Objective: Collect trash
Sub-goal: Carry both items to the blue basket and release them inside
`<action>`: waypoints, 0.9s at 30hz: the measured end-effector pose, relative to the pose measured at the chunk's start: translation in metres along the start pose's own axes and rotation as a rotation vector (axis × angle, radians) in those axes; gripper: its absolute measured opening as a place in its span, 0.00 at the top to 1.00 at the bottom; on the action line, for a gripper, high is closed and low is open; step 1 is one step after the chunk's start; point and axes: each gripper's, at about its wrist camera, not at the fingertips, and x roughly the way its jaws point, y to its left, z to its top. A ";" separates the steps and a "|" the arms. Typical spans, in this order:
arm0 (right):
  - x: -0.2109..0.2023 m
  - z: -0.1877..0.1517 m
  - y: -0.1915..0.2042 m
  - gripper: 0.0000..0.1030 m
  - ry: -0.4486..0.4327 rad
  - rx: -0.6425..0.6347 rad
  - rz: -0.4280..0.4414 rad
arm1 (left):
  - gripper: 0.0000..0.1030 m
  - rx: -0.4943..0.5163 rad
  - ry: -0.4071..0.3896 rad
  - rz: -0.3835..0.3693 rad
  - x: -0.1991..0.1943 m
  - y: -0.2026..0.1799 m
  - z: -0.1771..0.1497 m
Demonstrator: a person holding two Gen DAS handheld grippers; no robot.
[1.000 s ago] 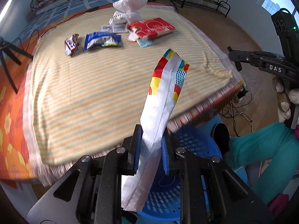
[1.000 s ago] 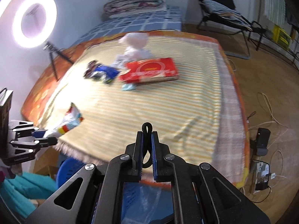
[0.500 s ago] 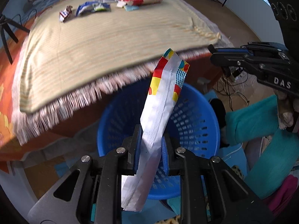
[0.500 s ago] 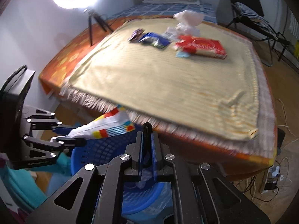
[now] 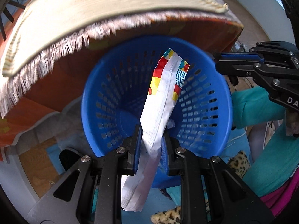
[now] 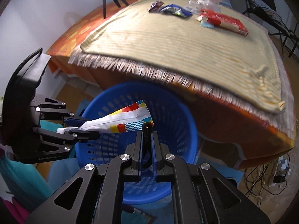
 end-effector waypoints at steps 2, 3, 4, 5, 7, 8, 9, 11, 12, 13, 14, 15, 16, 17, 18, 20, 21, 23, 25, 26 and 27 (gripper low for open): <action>0.005 -0.003 0.001 0.94 0.015 0.002 0.006 | 0.82 -0.006 0.019 0.002 0.005 0.002 -0.003; 0.007 -0.003 0.001 0.94 0.021 0.001 0.007 | 0.82 -0.007 0.028 0.005 0.008 0.003 -0.003; 0.009 -0.004 0.002 0.94 0.027 -0.001 0.008 | 0.82 -0.007 0.036 0.009 0.010 0.003 -0.004; 0.012 -0.005 0.003 0.94 0.035 -0.005 0.009 | 0.82 -0.007 0.043 0.011 0.012 0.003 -0.005; 0.015 -0.007 0.004 0.94 0.044 -0.009 0.012 | 0.82 -0.009 0.051 0.016 0.015 0.004 -0.007; 0.017 -0.008 0.005 0.94 0.050 -0.011 0.015 | 0.82 -0.010 0.054 0.016 0.016 0.004 -0.007; 0.017 -0.009 0.006 0.94 0.053 -0.013 0.016 | 0.82 -0.011 0.058 0.016 0.017 0.004 -0.006; 0.019 -0.010 0.006 0.94 0.058 -0.014 0.018 | 0.82 -0.013 0.061 0.018 0.018 0.004 -0.006; 0.020 -0.010 0.006 0.94 0.060 -0.014 0.018 | 0.82 -0.013 0.062 0.018 0.018 0.003 -0.006; 0.021 -0.010 0.007 0.94 0.062 -0.015 0.019 | 0.82 -0.012 0.061 0.017 0.018 0.003 -0.006; 0.021 -0.011 0.007 0.94 0.062 -0.015 0.020 | 0.82 -0.011 0.061 0.017 0.017 0.003 -0.006; 0.020 -0.010 0.007 0.94 0.062 -0.015 0.020 | 0.82 -0.008 0.060 0.018 0.017 0.004 -0.006; 0.020 -0.010 0.007 0.94 0.063 -0.014 0.020 | 0.82 -0.007 0.060 0.019 0.016 0.003 -0.006; 0.020 -0.010 0.007 0.94 0.063 -0.014 0.021 | 0.82 -0.007 0.060 0.020 0.017 0.003 -0.006; 0.020 -0.010 0.007 0.94 0.061 -0.013 0.023 | 0.82 -0.007 0.060 0.021 0.017 0.003 -0.005; 0.020 -0.011 0.007 0.94 0.062 -0.014 0.019 | 0.79 -0.007 0.061 0.028 0.017 0.001 -0.004; 0.020 -0.011 0.007 0.93 0.064 -0.014 0.017 | 0.79 -0.007 0.061 0.028 0.017 0.001 -0.004; 0.021 -0.011 0.007 0.86 0.067 -0.012 0.014 | 0.79 -0.010 0.063 0.031 0.017 0.001 -0.004; 0.021 -0.011 0.007 0.80 0.066 -0.007 0.011 | 0.78 -0.009 0.062 0.038 0.017 0.001 -0.003; 0.021 -0.011 0.007 0.78 0.065 -0.005 0.009 | 0.77 -0.009 0.063 0.041 0.018 0.002 -0.003; 0.021 -0.011 0.006 0.76 0.065 -0.004 0.008 | 0.71 -0.008 0.062 0.042 0.018 0.001 -0.003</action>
